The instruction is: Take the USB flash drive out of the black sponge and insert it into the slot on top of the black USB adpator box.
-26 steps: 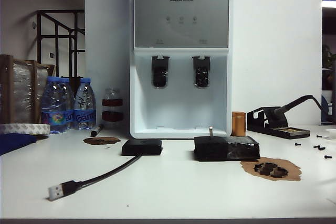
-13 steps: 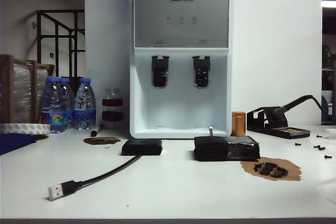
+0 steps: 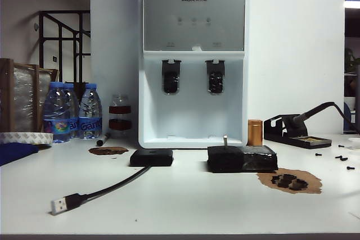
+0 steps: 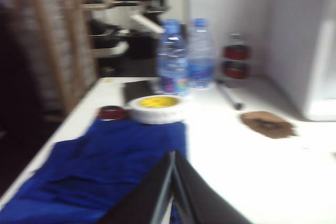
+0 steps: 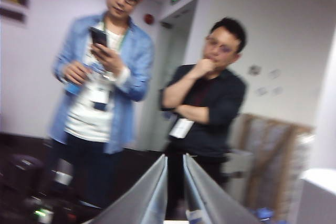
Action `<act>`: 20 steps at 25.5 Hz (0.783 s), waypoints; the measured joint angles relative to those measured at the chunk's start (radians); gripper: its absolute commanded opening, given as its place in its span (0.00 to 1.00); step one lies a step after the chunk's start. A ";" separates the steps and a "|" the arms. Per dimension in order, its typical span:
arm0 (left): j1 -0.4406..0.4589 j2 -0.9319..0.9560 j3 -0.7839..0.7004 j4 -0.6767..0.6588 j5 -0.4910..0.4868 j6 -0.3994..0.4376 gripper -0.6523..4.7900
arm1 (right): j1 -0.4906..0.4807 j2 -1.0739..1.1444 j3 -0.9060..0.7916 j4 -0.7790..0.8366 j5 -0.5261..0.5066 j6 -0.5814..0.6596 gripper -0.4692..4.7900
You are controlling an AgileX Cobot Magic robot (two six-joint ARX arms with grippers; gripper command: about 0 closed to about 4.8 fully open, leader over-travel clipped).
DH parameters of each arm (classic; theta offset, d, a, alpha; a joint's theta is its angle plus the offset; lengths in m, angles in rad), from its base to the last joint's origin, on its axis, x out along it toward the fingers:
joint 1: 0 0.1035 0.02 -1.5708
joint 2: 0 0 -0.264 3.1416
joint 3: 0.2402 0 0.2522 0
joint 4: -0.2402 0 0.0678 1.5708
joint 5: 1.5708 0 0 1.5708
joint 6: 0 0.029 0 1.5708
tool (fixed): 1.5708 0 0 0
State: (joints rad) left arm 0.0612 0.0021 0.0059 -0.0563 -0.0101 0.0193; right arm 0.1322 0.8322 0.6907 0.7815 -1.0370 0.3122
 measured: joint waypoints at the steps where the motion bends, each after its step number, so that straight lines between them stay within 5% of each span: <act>1: 0.000 0.000 0.000 0.000 -0.020 0.000 0.11 | 0.012 0.031 0.006 0.012 0.012 0.045 0.20; 4: 0.000 0.000 0.000 0.000 -0.037 0.000 0.11 | 0.071 0.154 0.031 0.005 0.126 0.208 0.20; 7: 0.000 0.000 0.000 0.000 -0.034 0.000 0.11 | 0.201 0.250 0.044 -0.038 0.305 0.155 0.21; 10: 0.000 0.000 0.000 0.000 -0.034 0.000 0.11 | 0.360 0.251 0.048 -0.055 0.726 -0.065 0.27; 14: -0.001 0.000 0.000 0.000 -0.034 0.000 0.11 | 0.651 0.252 0.050 0.000 1.505 -0.582 0.34; 20: -0.001 0.000 0.000 0.000 -0.033 0.026 0.11 | 0.652 0.264 0.038 0.009 1.728 -0.608 0.34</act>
State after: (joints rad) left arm 0.0605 0.0021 0.0055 -0.0559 -0.0429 0.0456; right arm 0.7841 1.0966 0.7284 0.7906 0.6907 -0.2962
